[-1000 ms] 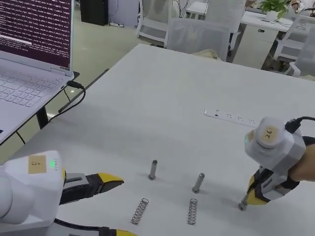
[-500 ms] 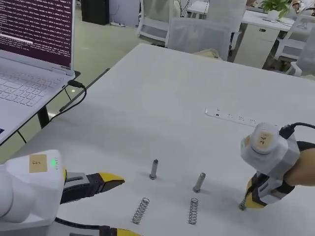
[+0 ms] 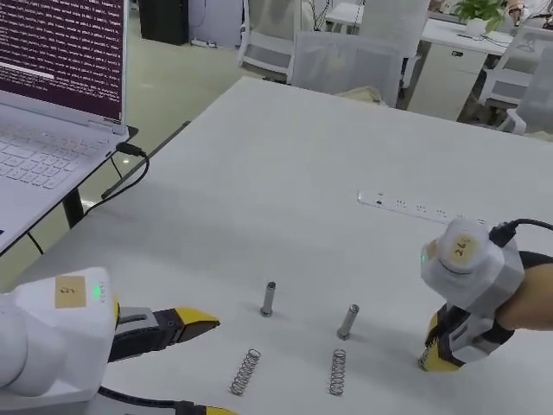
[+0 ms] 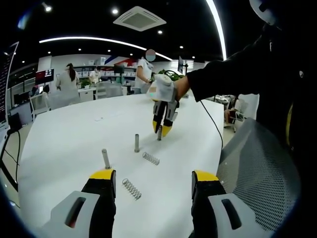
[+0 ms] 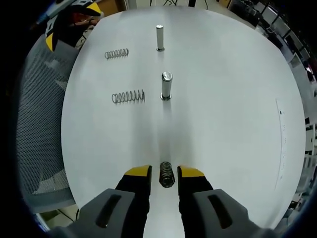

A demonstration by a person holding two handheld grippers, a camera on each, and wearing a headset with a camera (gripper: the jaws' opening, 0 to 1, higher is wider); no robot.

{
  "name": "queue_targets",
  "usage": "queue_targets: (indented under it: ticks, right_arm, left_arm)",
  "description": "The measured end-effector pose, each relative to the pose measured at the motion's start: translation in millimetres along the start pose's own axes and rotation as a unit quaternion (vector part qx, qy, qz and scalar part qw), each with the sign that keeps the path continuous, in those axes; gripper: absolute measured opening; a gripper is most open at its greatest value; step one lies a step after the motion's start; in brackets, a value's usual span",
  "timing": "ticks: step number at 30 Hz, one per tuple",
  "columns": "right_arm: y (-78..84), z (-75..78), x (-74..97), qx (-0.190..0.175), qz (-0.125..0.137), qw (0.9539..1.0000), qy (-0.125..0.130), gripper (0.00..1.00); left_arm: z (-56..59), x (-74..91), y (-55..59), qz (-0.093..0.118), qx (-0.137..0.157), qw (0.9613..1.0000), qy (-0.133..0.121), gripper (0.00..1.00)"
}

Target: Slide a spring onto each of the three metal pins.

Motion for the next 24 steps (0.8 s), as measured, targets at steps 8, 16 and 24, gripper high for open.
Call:
queue_targets:
  ticks: [8,16,24]
  right_arm:
    - [3.0,-0.7,5.2,-0.007,0.019,0.9997,0.015,0.29]
    - [1.9,-1.3,20.8,-0.018,0.065,0.9966,0.046,0.39]
    - [-2.5,-4.6,34.8,-0.022,0.101,0.9923,0.069,0.39]
  left_arm:
    - [-2.0,-3.1,2.4,-0.005,0.001,1.0000,0.003,0.57]
    - [-5.6,-8.1,8.3,-0.014,0.007,0.9999,0.007,0.56]
    - [-11.8,-17.7,15.5,-0.027,0.005,0.9996,0.008,0.53]
Point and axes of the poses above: the centre of the closed fingertips' face, and the gripper's own axes: x roughly backward along the fingers, z roughly to its right, y roughly out of its underside, the point moved 9 cm from there along x, roughly backward along the fingers, and after that the axes turned 3 degrees about z, right-handed, at the moved point
